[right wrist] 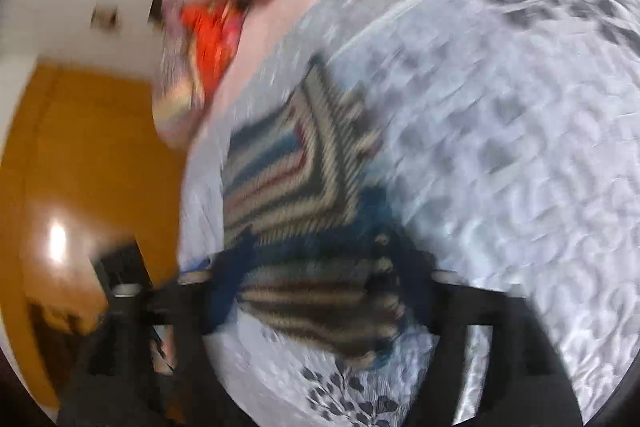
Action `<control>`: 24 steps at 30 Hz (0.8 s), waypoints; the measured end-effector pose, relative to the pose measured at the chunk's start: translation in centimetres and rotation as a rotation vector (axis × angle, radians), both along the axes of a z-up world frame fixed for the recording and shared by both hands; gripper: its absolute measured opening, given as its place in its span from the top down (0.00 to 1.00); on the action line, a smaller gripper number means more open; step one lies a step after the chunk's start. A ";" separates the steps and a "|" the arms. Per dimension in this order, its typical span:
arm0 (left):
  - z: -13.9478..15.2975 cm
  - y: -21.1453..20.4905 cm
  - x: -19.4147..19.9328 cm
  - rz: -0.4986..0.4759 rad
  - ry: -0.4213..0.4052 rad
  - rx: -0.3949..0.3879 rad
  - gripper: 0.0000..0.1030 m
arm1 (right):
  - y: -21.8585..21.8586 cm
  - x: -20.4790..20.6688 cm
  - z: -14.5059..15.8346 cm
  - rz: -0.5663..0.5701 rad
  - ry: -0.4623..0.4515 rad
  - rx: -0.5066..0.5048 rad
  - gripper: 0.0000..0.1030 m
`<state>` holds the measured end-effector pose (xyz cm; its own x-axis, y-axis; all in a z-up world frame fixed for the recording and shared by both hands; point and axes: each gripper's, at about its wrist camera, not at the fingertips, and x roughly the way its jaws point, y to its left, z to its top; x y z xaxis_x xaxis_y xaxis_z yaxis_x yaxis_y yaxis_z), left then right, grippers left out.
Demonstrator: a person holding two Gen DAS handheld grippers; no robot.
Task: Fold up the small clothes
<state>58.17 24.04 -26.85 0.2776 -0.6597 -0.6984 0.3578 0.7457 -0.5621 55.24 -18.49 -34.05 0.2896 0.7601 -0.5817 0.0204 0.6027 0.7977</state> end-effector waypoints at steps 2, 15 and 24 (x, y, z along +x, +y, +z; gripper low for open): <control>-1.6 2.8 -0.2 0.067 0.049 0.018 0.14 | -1.0 1.8 -1.5 0.001 0.067 0.050 0.23; -9.8 5.5 3.1 0.094 0.292 -0.267 0.14 | 4.2 8.6 -6.8 0.221 0.146 0.050 0.20; -12.7 2.7 4.8 0.049 0.353 -0.374 0.13 | 7.9 10.6 -6.6 0.296 0.110 0.135 0.21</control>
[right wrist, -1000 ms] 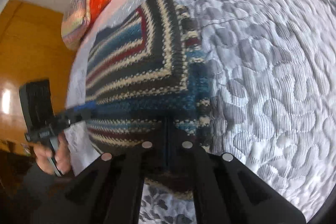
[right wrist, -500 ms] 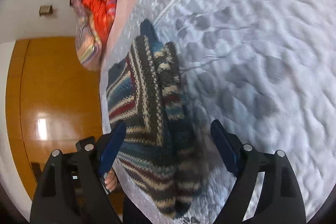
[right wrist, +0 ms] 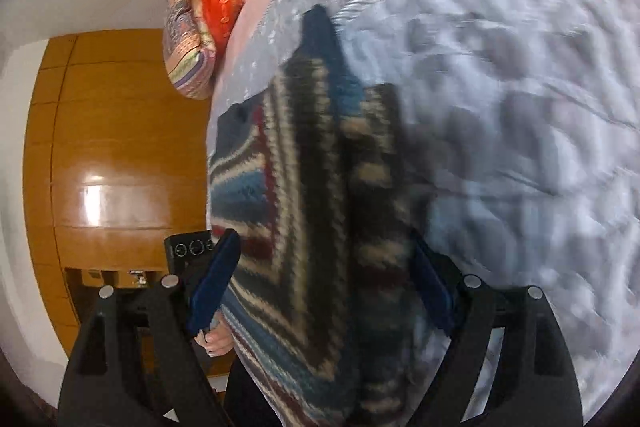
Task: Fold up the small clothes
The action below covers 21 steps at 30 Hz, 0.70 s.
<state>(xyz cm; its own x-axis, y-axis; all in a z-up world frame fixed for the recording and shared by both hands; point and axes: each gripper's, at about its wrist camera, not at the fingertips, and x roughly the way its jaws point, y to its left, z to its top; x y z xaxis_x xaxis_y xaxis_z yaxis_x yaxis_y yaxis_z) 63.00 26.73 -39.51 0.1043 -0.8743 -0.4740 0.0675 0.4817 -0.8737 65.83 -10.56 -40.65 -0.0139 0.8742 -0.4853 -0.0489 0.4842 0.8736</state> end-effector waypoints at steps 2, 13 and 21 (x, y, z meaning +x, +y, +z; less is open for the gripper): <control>-0.1 -0.7 0.1 -0.006 0.002 0.025 0.13 | 1.9 0.4 0.0 0.037 -0.010 -0.012 0.21; 1.3 -1.1 -0.1 0.009 0.040 0.157 0.41 | 2.7 -0.8 0.9 -0.033 -0.058 -0.023 0.56; 4.7 -1.1 -1.5 -0.025 -0.011 0.210 0.51 | 3.0 -3.1 4.3 -0.076 -0.107 -0.007 0.59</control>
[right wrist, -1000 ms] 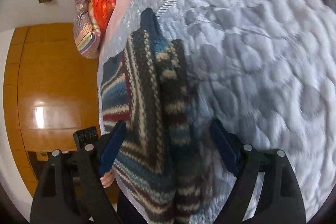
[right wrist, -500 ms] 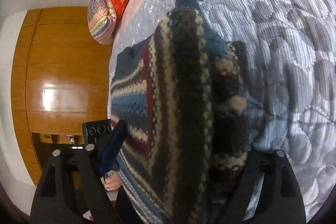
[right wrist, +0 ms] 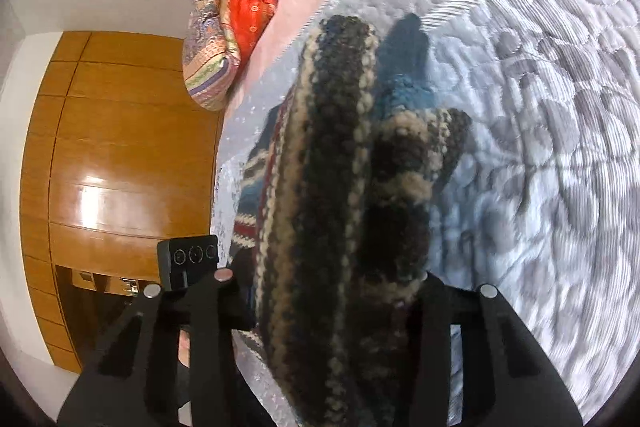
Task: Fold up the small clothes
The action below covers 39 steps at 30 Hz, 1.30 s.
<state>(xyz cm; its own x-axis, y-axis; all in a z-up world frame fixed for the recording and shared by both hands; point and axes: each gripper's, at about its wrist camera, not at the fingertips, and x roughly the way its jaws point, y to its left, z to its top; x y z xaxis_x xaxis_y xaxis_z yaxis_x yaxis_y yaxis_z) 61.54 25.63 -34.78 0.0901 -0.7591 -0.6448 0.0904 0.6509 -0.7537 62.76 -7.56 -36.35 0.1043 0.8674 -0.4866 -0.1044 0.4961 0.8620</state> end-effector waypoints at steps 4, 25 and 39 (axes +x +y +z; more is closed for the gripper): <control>2.6 1.1 -2.2 -0.017 -0.032 0.014 0.51 | 0.9 -2.4 1.8 -0.004 -0.014 0.022 0.59; -3.3 16.7 -17.6 0.093 0.060 -0.009 0.30 | 12.8 -16.8 -5.6 0.081 0.160 0.039 0.42; 5.6 15.8 -23.0 0.084 -0.247 0.048 0.22 | 11.7 -21.7 2.0 0.015 -0.125 -0.316 0.91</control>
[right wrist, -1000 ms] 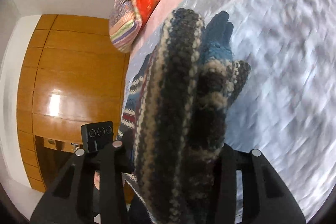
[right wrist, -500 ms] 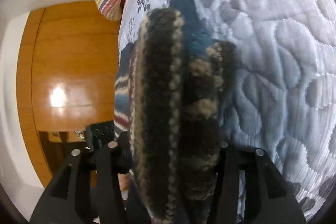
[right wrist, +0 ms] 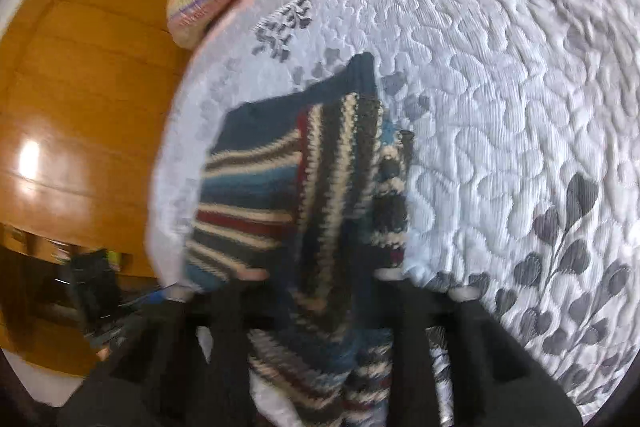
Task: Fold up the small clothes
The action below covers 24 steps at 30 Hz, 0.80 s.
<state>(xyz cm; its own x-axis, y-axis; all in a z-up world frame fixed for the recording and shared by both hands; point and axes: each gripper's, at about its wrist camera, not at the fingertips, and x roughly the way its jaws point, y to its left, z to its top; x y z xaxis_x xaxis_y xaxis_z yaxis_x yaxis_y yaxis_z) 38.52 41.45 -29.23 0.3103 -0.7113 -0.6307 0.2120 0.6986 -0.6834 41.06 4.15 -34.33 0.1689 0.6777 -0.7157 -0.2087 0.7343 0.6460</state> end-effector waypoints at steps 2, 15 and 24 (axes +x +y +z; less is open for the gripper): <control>-1.7 -0.2 0.1 -0.033 0.041 0.009 0.23 | -0.2 -0.3 0.4 -0.027 -0.029 0.008 0.93; 2.0 1.4 5.9 0.015 0.019 -0.082 0.28 | -1.6 0.6 3.1 -0.077 -0.141 -0.063 0.84; -1.8 -2.0 15.0 0.023 0.073 0.176 0.31 | 2.3 3.4 -0.9 0.038 -0.093 -0.266 1.00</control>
